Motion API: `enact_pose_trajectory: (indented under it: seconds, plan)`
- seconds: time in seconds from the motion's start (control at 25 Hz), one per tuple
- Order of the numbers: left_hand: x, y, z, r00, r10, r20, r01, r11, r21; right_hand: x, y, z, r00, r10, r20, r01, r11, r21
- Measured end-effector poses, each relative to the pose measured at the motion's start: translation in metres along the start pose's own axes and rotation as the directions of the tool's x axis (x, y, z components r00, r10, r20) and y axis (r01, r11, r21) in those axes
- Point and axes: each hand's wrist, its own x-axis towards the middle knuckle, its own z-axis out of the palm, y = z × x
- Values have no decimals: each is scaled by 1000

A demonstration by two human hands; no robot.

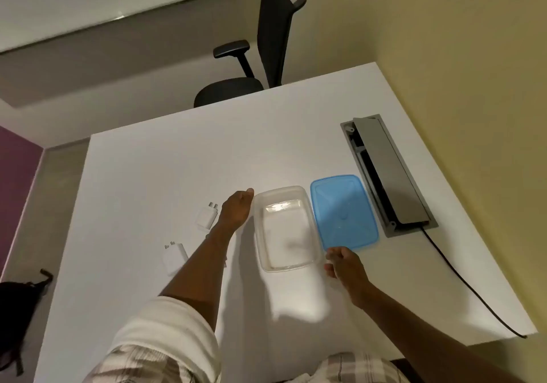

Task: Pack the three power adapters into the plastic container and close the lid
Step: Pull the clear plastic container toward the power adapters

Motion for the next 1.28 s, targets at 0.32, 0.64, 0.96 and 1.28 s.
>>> enact_pose_trajectory:
  seconds: [0.32, 0.64, 0.96, 1.28]
  plan:
    - [14, 7, -3, 991, -71, 110, 82, 992, -98, 6, -5, 2, 983, 120, 139, -133, 987, 94]
    - [11, -15, -14, 968, -145, 203, 190, 955, -226, -3, -9, 5, 975, 102, 197, -126, 986, 112]
    - [12, -1, -5, 963, -17, 270, 63, 985, -162, -12, -3, 10, 965, 127, 229, -161, 978, 134]
    - [4, -25, -15, 980, -109, 166, 142, 969, -202, -15, -9, 6, 970, 86, 229, -121, 982, 146]
